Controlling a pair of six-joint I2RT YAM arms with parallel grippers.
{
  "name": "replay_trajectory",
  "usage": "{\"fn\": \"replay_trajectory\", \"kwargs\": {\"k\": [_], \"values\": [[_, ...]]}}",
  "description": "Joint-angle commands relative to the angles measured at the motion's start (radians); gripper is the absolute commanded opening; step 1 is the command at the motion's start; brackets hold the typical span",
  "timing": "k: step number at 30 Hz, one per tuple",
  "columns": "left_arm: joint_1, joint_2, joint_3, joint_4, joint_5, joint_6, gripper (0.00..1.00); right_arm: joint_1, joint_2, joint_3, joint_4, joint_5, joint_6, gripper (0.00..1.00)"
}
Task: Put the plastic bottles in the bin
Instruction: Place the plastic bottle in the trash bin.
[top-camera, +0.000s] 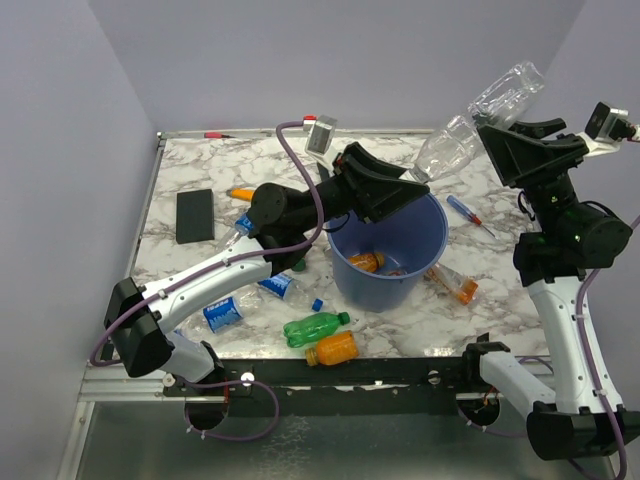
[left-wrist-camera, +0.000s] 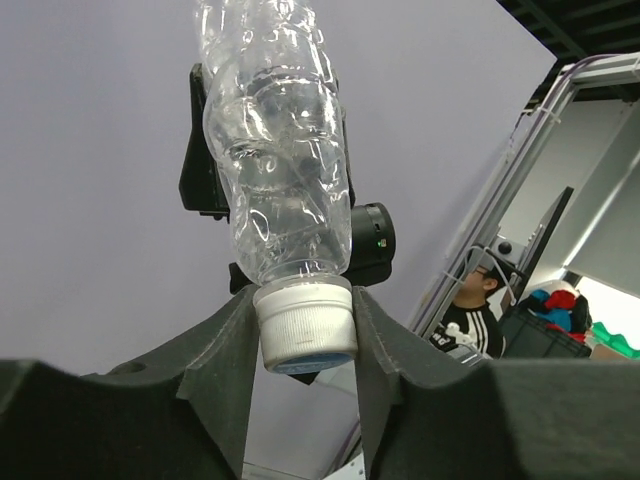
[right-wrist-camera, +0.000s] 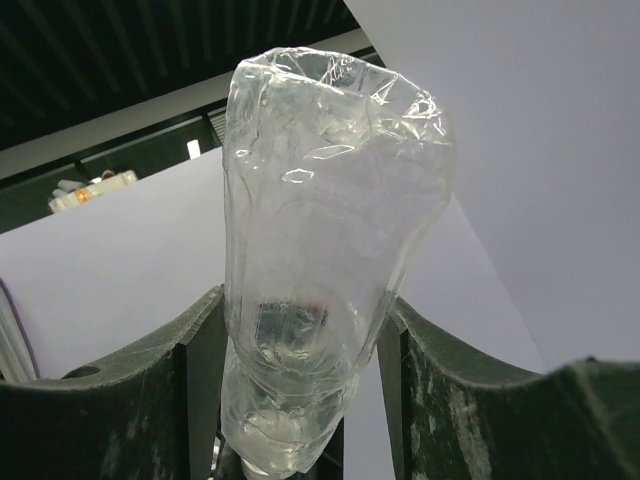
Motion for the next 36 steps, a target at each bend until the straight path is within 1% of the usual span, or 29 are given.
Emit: {"fn": "replay_trajectory", "kwargs": {"k": [1, 3, 4, 5, 7, 8, 9, 12, 13, 14, 16, 18, 22, 23, 27, 30, 32, 34, 36], "values": [[-0.005, -0.033, 0.004, 0.017, -0.011, 0.028, 0.36, 0.005, -0.022, -0.005, -0.050, -0.051, -0.052, 0.38], [-0.005, -0.042, -0.001, 0.010, -0.021, 0.043, 0.28, 0.005, -0.027, -0.006, -0.064, -0.063, -0.061, 0.38], [-0.005, -0.048, -0.003, 0.004, -0.026, 0.052, 0.22, 0.005, -0.029, -0.006, -0.072, -0.069, -0.066, 0.38], [-0.005, -0.052, -0.003, -0.005, -0.031, 0.067, 0.17, 0.005, -0.032, -0.005, -0.082, -0.077, -0.072, 0.38], [-0.004, -0.066, -0.002, -0.035, -0.044, 0.097, 0.01, 0.005, -0.042, 0.000, -0.118, -0.088, -0.093, 0.40], [-0.004, -0.073, -0.001, -0.057, -0.055, 0.117, 0.00, 0.005, -0.046, 0.003, -0.144, -0.092, -0.110, 0.43], [-0.004, -0.084, -0.001, -0.086, -0.069, 0.144, 0.00, 0.005, -0.050, 0.007, -0.172, -0.099, -0.122, 0.51], [-0.002, -0.122, 0.014, -0.211, -0.100, 0.252, 0.00, 0.005, -0.055, 0.043, -0.280, -0.134, -0.168, 0.87], [-0.001, -0.136, 0.024, -0.263, -0.114, 0.292, 0.00, 0.005, -0.060, 0.059, -0.339, -0.137, -0.193, 0.96], [0.003, -0.150, 0.034, -0.322, -0.133, 0.332, 0.00, 0.005, -0.065, 0.076, -0.397, -0.133, -0.225, 0.99], [0.013, -0.188, 0.056, -0.428, -0.164, 0.402, 0.00, 0.005, -0.082, 0.102, -0.496, -0.121, -0.284, 1.00], [0.037, -0.220, 0.074, -0.523, -0.166, 0.466, 0.00, 0.005, -0.099, 0.121, -0.577, -0.106, -0.330, 1.00], [0.067, -0.286, 0.124, -0.761, -0.118, 0.628, 0.00, 0.006, -0.141, 0.174, -0.710, -0.082, -0.442, 1.00], [0.069, -0.300, 0.136, -0.816, -0.086, 0.676, 0.00, 0.006, -0.154, 0.191, -0.735, -0.076, -0.470, 1.00], [0.070, -0.375, 0.151, -1.010, -0.001, 0.839, 0.00, 0.013, -0.176, 0.281, -0.791, -0.081, -0.556, 1.00], [0.070, -0.439, 0.140, -1.124, 0.083, 0.957, 0.00, 0.040, -0.160, 0.358, -0.793, -0.140, -0.589, 1.00], [0.070, -0.475, 0.150, -1.198, 0.111, 1.028, 0.00, 0.069, -0.129, 0.428, -0.807, -0.180, -0.636, 1.00], [0.070, -0.489, 0.184, -1.286, 0.116, 1.078, 0.00, 0.111, -0.093, 0.530, -0.912, -0.189, -0.738, 1.00], [0.070, -0.483, 0.230, -1.346, 0.106, 1.096, 0.00, 0.166, -0.034, 0.639, -0.989, -0.201, -0.832, 1.00]]}}
